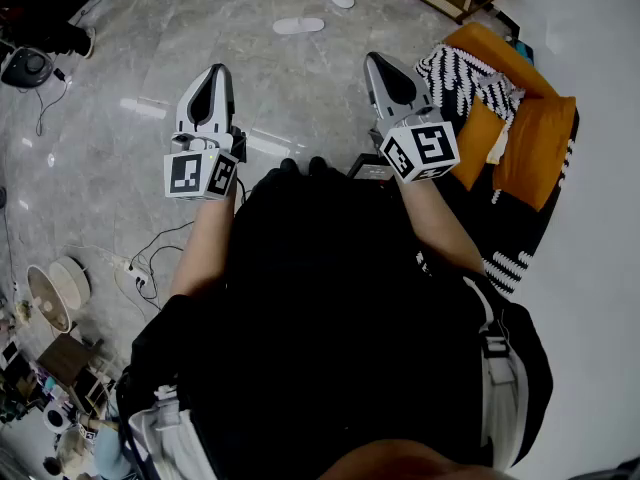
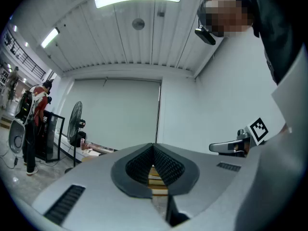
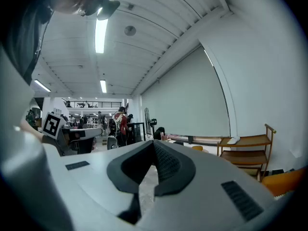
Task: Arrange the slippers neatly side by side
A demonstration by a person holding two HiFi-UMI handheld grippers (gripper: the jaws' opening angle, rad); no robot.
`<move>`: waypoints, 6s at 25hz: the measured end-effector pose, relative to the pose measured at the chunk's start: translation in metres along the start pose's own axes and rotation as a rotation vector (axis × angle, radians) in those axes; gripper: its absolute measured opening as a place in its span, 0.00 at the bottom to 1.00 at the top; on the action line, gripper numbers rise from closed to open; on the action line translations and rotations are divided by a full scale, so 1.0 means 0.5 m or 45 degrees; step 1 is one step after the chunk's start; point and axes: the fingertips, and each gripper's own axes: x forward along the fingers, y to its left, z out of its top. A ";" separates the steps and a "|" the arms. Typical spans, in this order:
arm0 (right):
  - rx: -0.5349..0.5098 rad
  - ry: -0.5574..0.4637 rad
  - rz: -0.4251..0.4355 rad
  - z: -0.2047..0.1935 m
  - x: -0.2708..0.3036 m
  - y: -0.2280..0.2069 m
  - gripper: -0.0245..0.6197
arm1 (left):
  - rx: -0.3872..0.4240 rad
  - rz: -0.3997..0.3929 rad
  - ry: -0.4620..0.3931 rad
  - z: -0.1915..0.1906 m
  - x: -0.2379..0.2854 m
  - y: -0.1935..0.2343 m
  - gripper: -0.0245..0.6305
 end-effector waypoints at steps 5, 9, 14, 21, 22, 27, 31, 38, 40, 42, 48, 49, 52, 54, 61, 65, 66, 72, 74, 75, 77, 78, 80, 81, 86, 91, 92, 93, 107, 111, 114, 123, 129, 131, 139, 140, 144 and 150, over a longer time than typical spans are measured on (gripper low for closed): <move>0.017 0.013 -0.001 -0.013 0.010 -0.009 0.09 | -0.007 -0.010 0.027 -0.014 -0.003 0.001 0.06; 0.011 0.032 -0.005 -0.020 0.011 -0.019 0.09 | -0.022 -0.008 0.046 -0.018 -0.003 0.004 0.06; 0.061 0.011 -0.019 -0.024 0.004 -0.038 0.09 | -0.007 -0.024 0.053 -0.017 0.001 -0.006 0.06; 0.074 0.045 -0.014 -0.034 0.004 -0.055 0.09 | -0.018 -0.033 0.074 -0.019 0.013 -0.018 0.06; 0.070 0.054 -0.016 -0.037 0.002 -0.059 0.09 | -0.010 -0.036 0.076 -0.019 0.015 -0.023 0.06; 0.131 0.039 -0.019 -0.053 -0.011 -0.083 0.09 | 0.093 -0.082 0.100 -0.022 0.026 -0.063 0.06; 0.170 0.022 -0.024 -0.062 -0.017 -0.093 0.09 | 0.110 -0.131 0.136 -0.029 0.029 -0.079 0.06; 0.165 -0.001 -0.062 -0.070 -0.016 -0.111 0.09 | 0.043 -0.125 0.191 -0.069 0.039 -0.055 0.06; 0.152 -0.020 -0.085 -0.066 -0.008 -0.121 0.09 | 0.033 -0.152 0.192 -0.075 0.053 -0.056 0.06; 0.148 -0.027 -0.090 -0.062 0.012 -0.126 0.09 | 0.032 -0.176 0.187 -0.079 0.069 -0.049 0.06; 0.132 -0.005 -0.074 -0.058 0.104 -0.154 0.09 | -0.004 -0.202 0.186 -0.112 0.149 0.002 0.06; 0.122 -0.002 -0.068 -0.054 0.118 -0.159 0.09 | -0.013 -0.201 0.185 -0.117 0.163 0.012 0.06; 0.102 0.010 -0.051 -0.040 0.173 -0.175 0.09 | -0.037 -0.192 0.175 -0.121 0.214 0.052 0.06; 0.093 0.027 -0.038 -0.035 0.216 -0.188 0.09 | -0.043 -0.191 0.168 -0.119 0.253 0.083 0.06; 0.087 0.084 -0.021 -0.017 0.366 -0.220 0.09 | -0.048 -0.242 0.172 -0.112 0.384 0.190 0.06; 0.066 0.117 -0.007 -0.011 0.438 -0.232 0.09 | -0.049 -0.270 0.173 -0.120 0.445 0.241 0.06; 0.057 0.126 -0.007 -0.009 0.452 -0.238 0.09 | -0.050 -0.272 0.169 -0.122 0.458 0.250 0.06; 0.041 0.125 -0.030 0.009 0.530 -0.259 0.09 | -0.102 -0.294 0.190 -0.157 0.530 0.307 0.06; 0.050 0.124 -0.052 0.006 0.548 -0.272 0.09 | -0.111 -0.308 0.198 -0.170 0.554 0.322 0.06; 0.055 0.130 -0.065 0.002 0.552 -0.278 0.09 | -0.109 -0.319 0.201 -0.173 0.563 0.326 0.06; 0.064 0.152 -0.088 -0.004 0.551 -0.287 0.09 | -0.108 -0.348 0.210 -0.178 0.578 0.329 0.06; 0.067 0.163 -0.096 -0.006 0.549 -0.291 0.09 | -0.110 -0.362 0.217 -0.180 0.585 0.329 0.06; 0.073 0.176 -0.112 -0.009 0.551 -0.303 0.09 | -0.120 -0.382 0.230 -0.185 0.603 0.333 0.06; 0.078 0.179 -0.119 -0.011 0.554 -0.311 0.09 | -0.123 -0.387 0.235 -0.188 0.611 0.335 0.06; 0.123 0.190 -0.133 -0.033 0.597 -0.361 0.09 | -0.121 -0.406 0.272 -0.211 0.675 0.346 0.06; 0.176 0.178 -0.123 -0.048 0.661 -0.429 0.09 | -0.109 -0.456 0.343 -0.236 0.775 0.339 0.06; 0.187 0.177 -0.128 -0.052 0.674 -0.450 0.09 | -0.098 -0.479 0.357 -0.239 0.796 0.331 0.06; 0.198 0.180 -0.133 -0.057 0.688 -0.471 0.09 | -0.083 -0.501 0.372 -0.241 0.818 0.325 0.06; 0.201 0.383 0.155 -0.169 0.921 -0.612 0.09 | -0.058 -0.339 0.425 -0.293 1.113 0.400 0.06; 0.227 0.382 0.112 -0.189 0.962 -0.665 0.09 | -0.042 -0.342 0.469 -0.316 1.153 0.420 0.06; 0.243 0.385 0.036 -0.209 0.989 -0.709 0.09 | -0.028 -0.394 0.513 -0.348 1.185 0.439 0.06; 0.377 0.486 -0.098 -0.401 1.053 -0.737 0.09 | -0.026 -0.820 0.610 -0.559 1.272 0.482 0.06; 0.471 0.505 -0.203 -0.542 1.093 -0.729 0.09 | 0.020 -1.035 0.674 -0.685 1.297 0.511 0.06; 0.520 0.514 -0.215 -0.605 1.118 -0.720 0.09 | 0.011 -1.044 0.682 -0.720 1.294 0.539 0.06; 0.644 0.616 -0.167 -0.873 1.169 -0.709 0.09 | 0.016 -1.058 0.791 -0.894 1.255 0.593 0.06; 0.663 0.627 -0.165 -0.908 1.168 -0.712 0.09 | 0.010 -1.047 0.799 -0.919 1.252 0.595 0.06; 0.731 0.692 -0.170 -1.046 1.154 -0.719 0.14 | 0.011 -1.055 0.863 -1.019 1.244 0.597 0.06; 0.782 0.890 -0.063 -1.271 1.161 -0.680 0.21 | -0.004 -1.136 0.919 -1.135 1.244 0.578 0.06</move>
